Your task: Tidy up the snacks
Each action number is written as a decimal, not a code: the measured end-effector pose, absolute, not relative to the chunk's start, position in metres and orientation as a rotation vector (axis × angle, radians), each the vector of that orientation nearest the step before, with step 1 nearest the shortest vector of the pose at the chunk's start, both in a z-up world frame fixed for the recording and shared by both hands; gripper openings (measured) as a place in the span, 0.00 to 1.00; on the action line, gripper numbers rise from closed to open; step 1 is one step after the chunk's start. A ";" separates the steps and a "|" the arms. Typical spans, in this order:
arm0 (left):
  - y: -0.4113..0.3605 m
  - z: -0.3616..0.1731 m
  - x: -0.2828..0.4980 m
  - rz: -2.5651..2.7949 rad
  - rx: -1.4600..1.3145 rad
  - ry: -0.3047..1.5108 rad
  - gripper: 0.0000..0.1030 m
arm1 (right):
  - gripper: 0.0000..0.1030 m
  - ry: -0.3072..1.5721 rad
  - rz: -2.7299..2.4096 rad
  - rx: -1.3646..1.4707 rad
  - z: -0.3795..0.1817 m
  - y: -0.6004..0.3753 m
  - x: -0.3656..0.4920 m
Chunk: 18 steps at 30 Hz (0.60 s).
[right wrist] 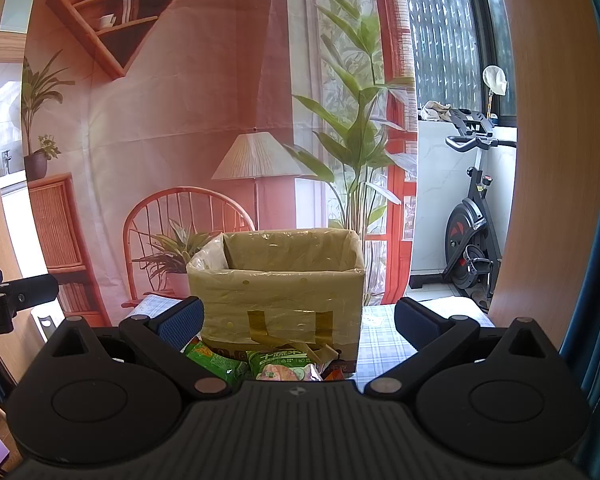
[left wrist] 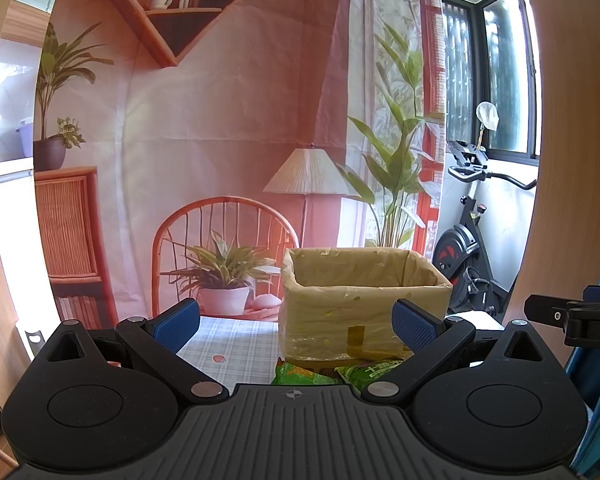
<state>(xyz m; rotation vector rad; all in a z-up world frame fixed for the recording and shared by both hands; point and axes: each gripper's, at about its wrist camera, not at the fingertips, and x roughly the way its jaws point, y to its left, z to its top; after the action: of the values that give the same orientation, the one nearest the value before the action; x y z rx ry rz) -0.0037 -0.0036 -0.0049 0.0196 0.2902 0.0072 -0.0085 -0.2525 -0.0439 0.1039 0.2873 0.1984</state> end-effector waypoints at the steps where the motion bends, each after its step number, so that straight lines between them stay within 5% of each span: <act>1: -0.004 -0.005 -0.004 0.007 0.019 0.291 1.00 | 1.00 0.287 0.198 0.104 -0.043 -0.250 -0.009; 18: 0.010 -0.041 0.022 0.089 0.038 0.357 1.00 | 1.00 0.251 0.239 0.112 -0.096 -0.261 0.005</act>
<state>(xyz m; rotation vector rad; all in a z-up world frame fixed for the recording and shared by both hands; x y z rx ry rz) 0.0224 0.0099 -0.0413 0.0380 0.3568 0.0889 0.0050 -0.2610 -0.0965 0.1115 0.2515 0.2385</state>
